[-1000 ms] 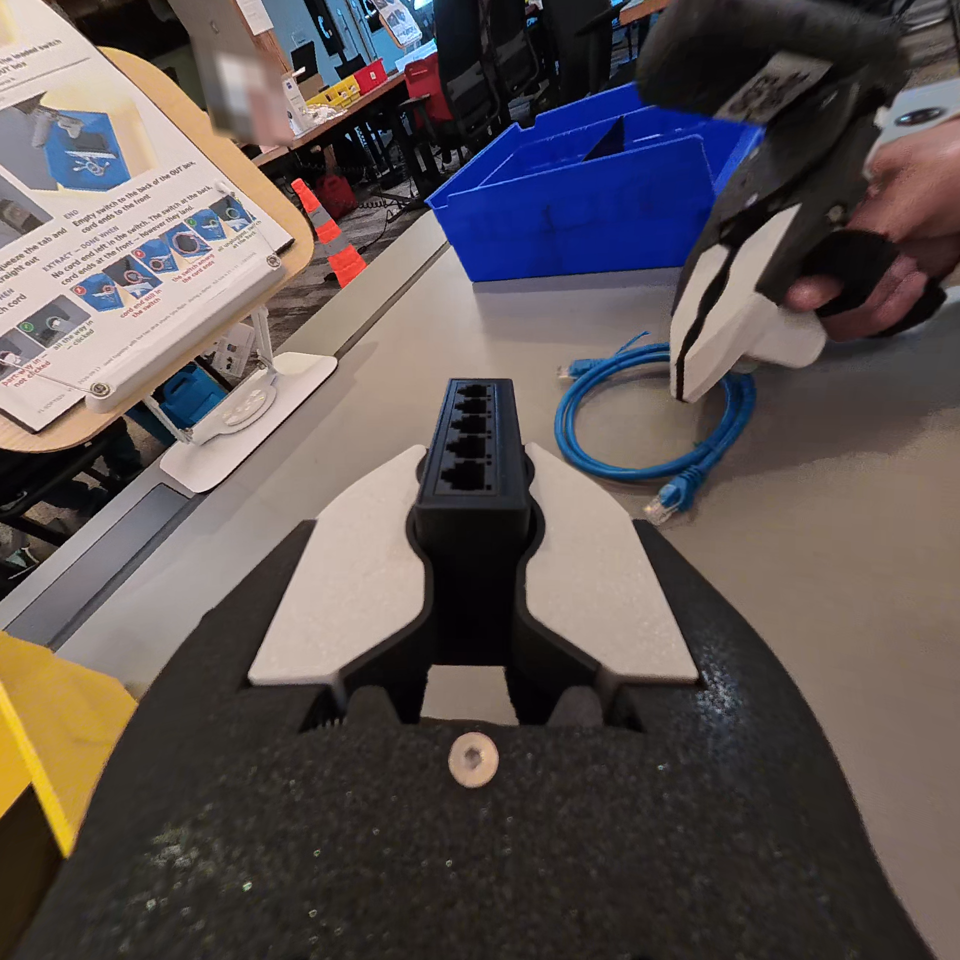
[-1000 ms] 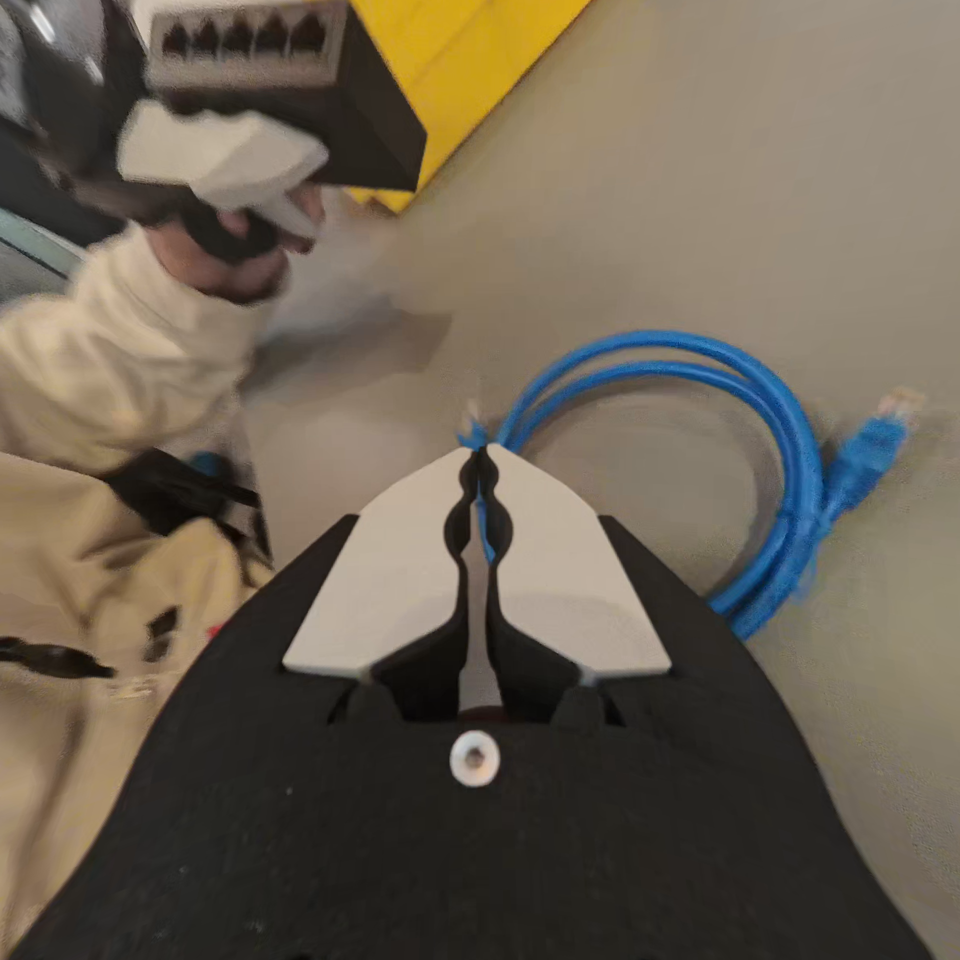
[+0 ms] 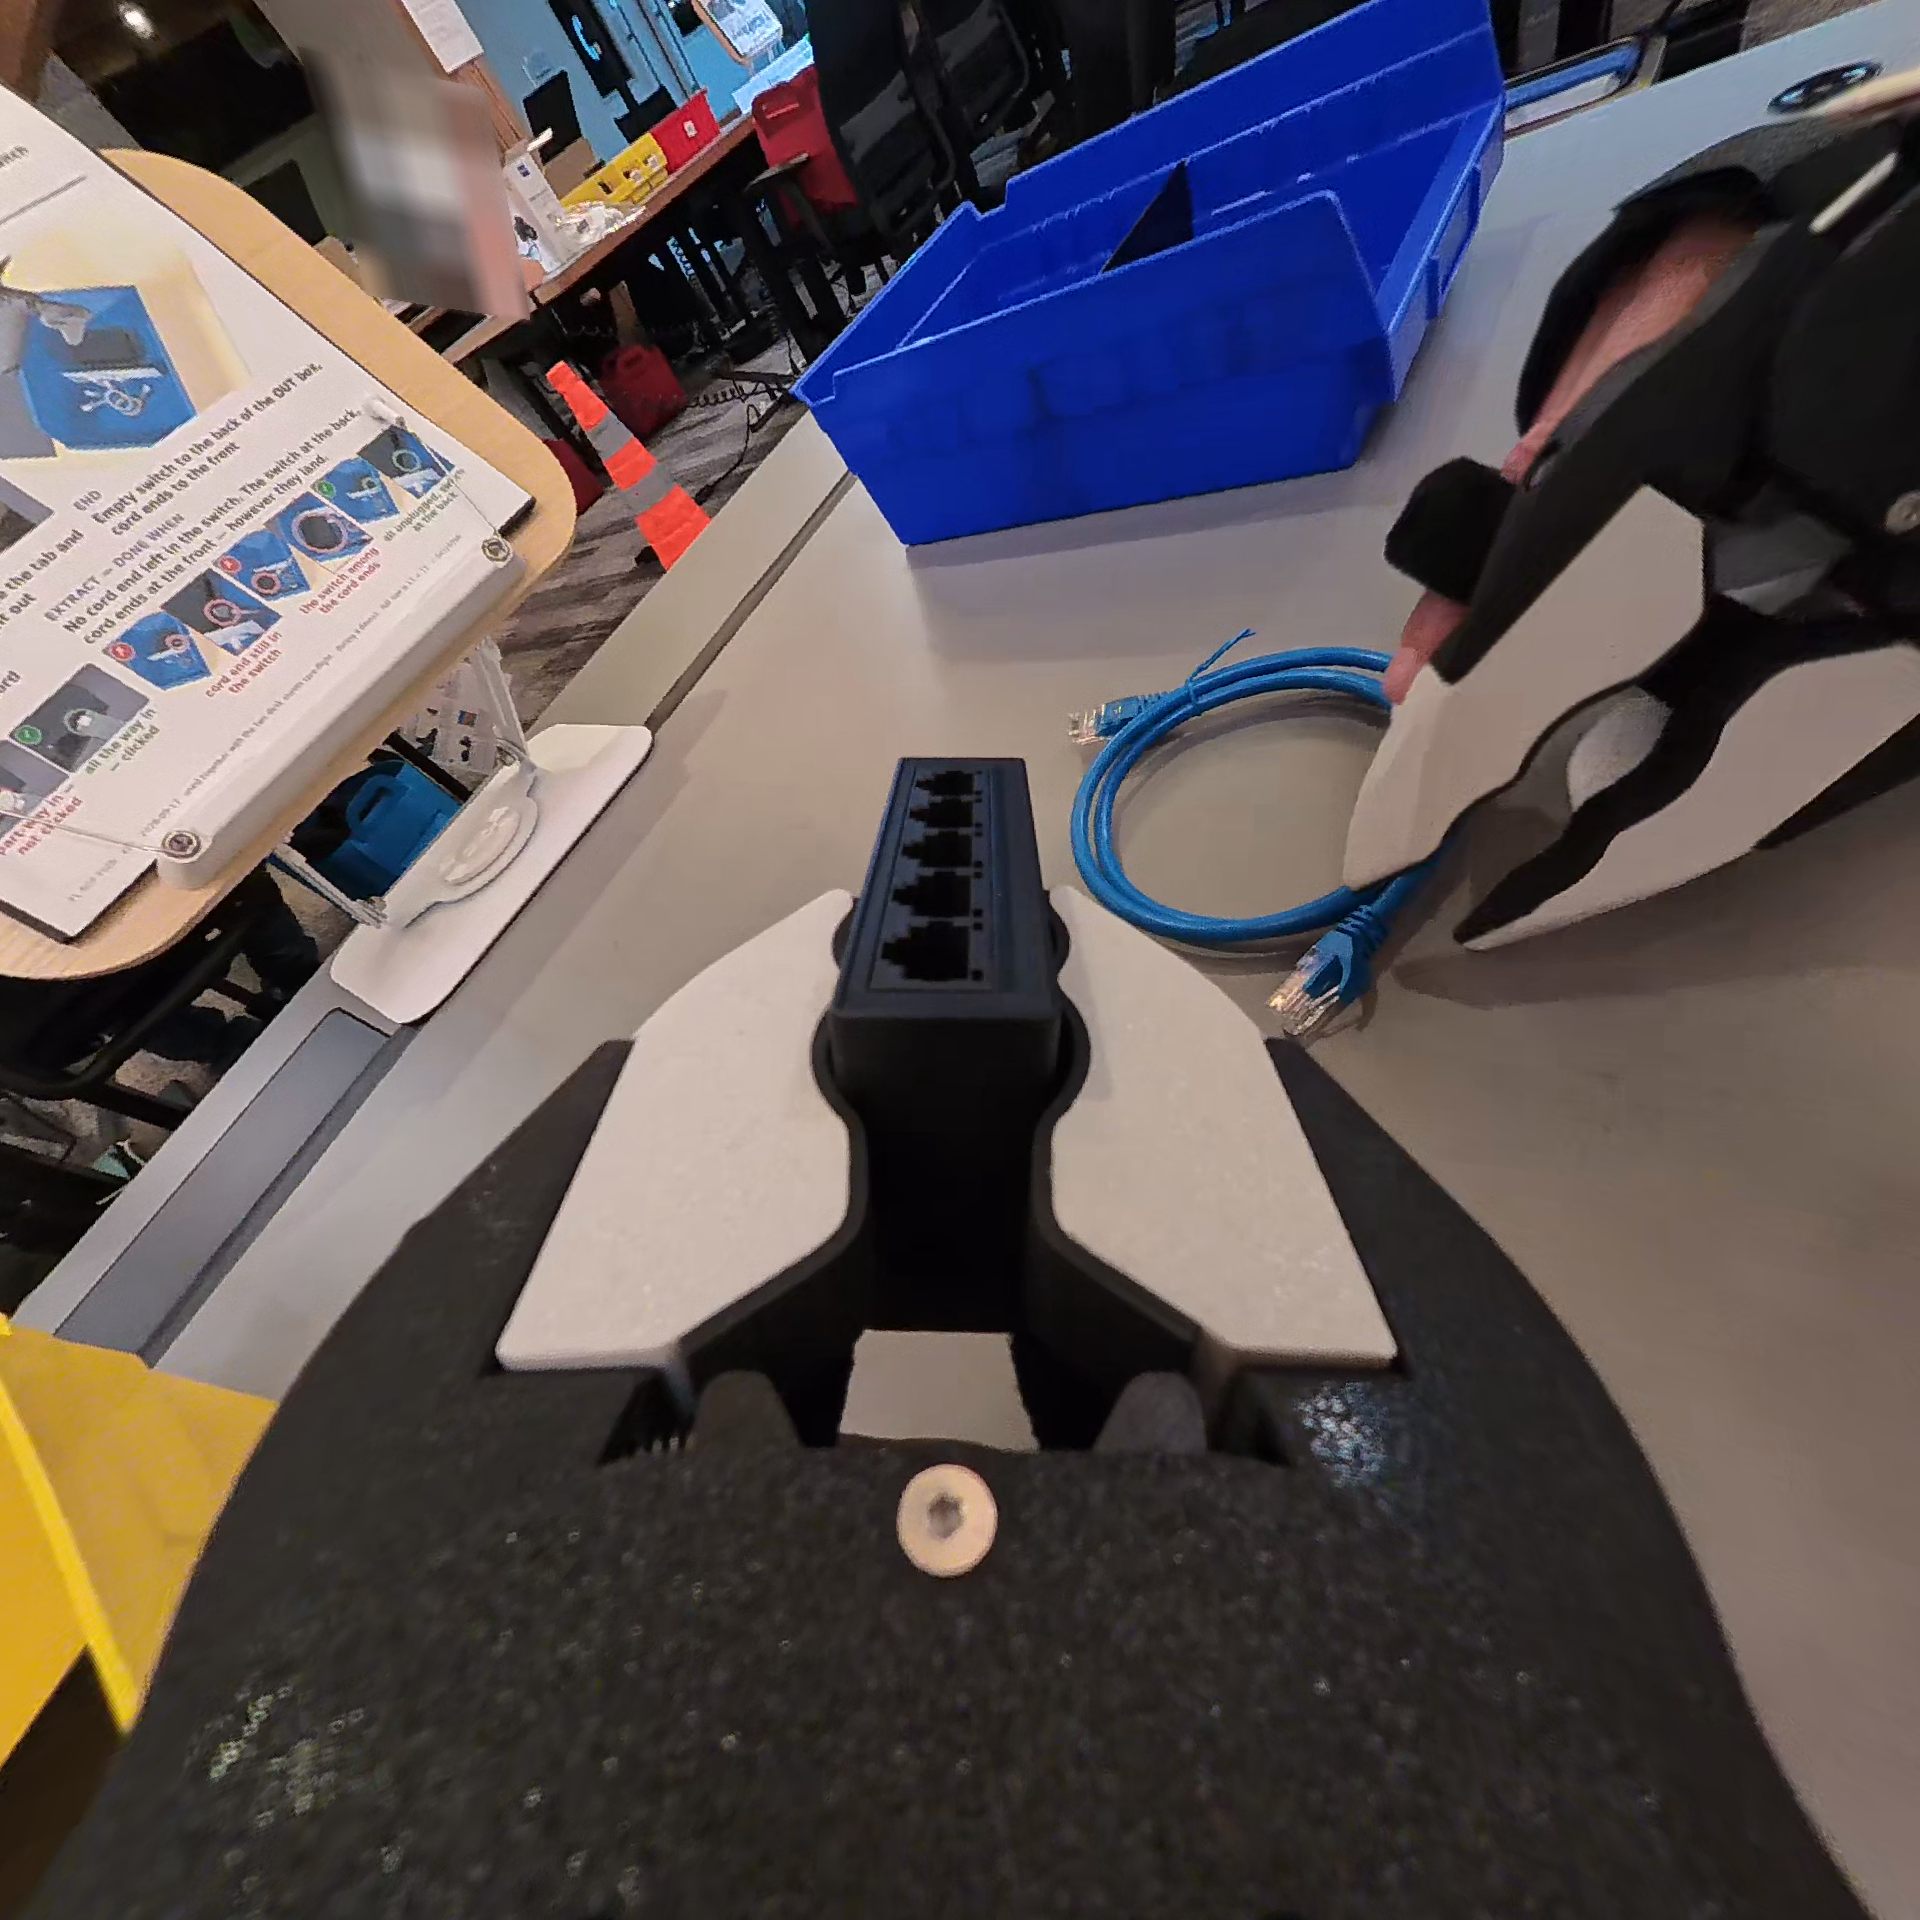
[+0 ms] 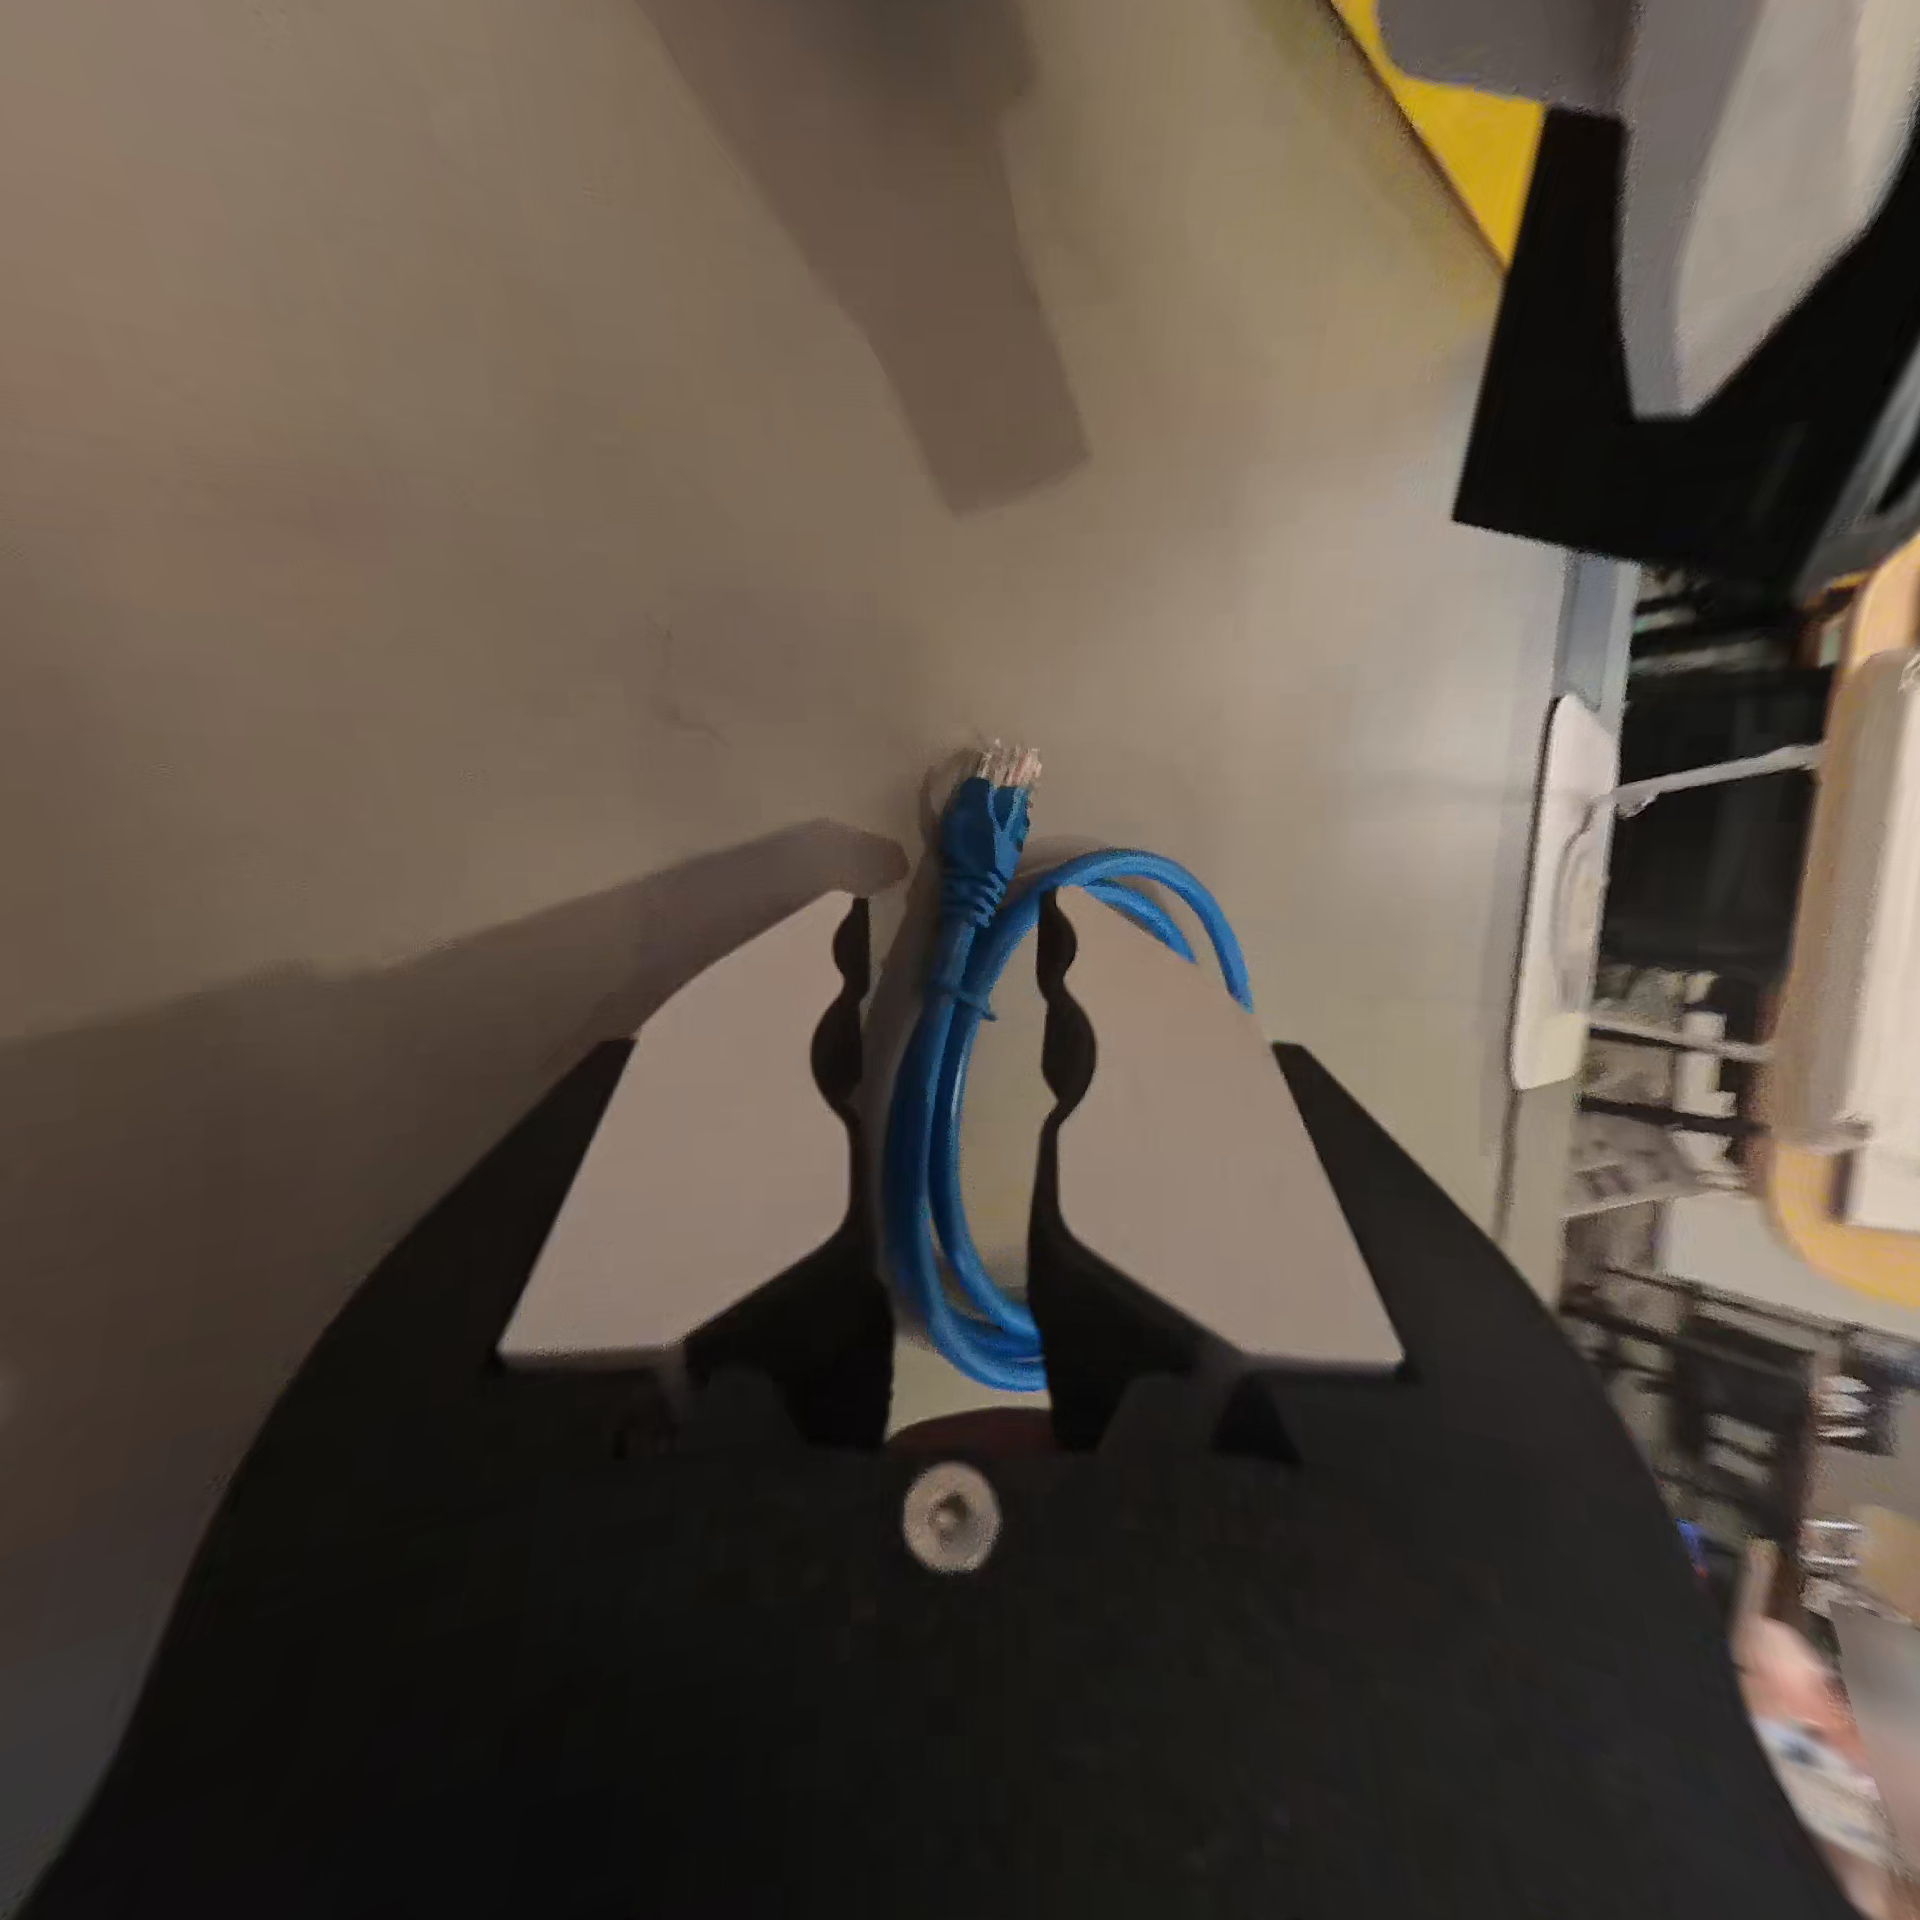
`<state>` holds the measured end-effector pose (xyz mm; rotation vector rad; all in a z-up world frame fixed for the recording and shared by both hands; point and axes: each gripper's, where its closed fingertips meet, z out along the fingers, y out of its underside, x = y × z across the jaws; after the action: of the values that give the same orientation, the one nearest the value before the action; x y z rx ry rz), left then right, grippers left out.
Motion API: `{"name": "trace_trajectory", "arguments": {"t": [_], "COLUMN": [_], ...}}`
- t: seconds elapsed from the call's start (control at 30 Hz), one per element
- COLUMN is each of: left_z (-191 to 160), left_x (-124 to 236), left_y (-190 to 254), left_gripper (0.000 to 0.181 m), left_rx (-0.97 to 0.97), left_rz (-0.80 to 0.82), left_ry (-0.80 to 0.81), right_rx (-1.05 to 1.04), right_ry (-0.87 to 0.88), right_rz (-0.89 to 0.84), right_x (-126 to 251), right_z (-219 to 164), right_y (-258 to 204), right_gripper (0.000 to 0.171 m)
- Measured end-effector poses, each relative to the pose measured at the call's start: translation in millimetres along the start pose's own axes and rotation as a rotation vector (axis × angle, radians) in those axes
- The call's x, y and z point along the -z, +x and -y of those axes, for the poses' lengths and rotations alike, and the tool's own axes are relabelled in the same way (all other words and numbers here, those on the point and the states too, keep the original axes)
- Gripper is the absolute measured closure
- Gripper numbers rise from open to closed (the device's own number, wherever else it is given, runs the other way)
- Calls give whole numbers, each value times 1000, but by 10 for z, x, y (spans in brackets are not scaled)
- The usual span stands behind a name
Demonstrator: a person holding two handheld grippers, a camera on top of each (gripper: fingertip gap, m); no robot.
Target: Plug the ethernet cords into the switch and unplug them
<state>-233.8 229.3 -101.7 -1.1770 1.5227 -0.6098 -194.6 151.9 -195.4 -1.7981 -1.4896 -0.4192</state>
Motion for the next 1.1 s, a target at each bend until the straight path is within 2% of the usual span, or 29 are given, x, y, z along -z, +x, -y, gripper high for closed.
{"name": "trace_trajectory", "arguments": {"t": [0.13,0.33,0.5,0.7,0.87,1.0,1.1], "left_z": [-3,-21,-17,11,26,16,3], "left_x": [11,24,15,3,13,22,6], "left_y": [-5,-6,14,55,57,48,59], "left_gripper": [152,152,152,152,152,152,152], "left_rx": [-29,-42,-51,-62,-61,-81,-136], "left_rz": [12,18,15,6,5,11,26], "left_ry": [-9,-17,-19,-18,-13,-15,-29], "right_rx": [142,155,116,-55,-105,-327,-534], "right_ry": [-48,-58,-52,-7,-6,65,123], "right_rz": [-58,-66,-66,-13,-50,27,146], "right_x": [-63,-79,-116,-140,-150,-69,53], "right_z": [-59,-98,-117,-139,-165,-147,-116], "right_y": [42,52,26,39,64,121,218], "right_gripper": [145,150,160,162,163,163,163]}}
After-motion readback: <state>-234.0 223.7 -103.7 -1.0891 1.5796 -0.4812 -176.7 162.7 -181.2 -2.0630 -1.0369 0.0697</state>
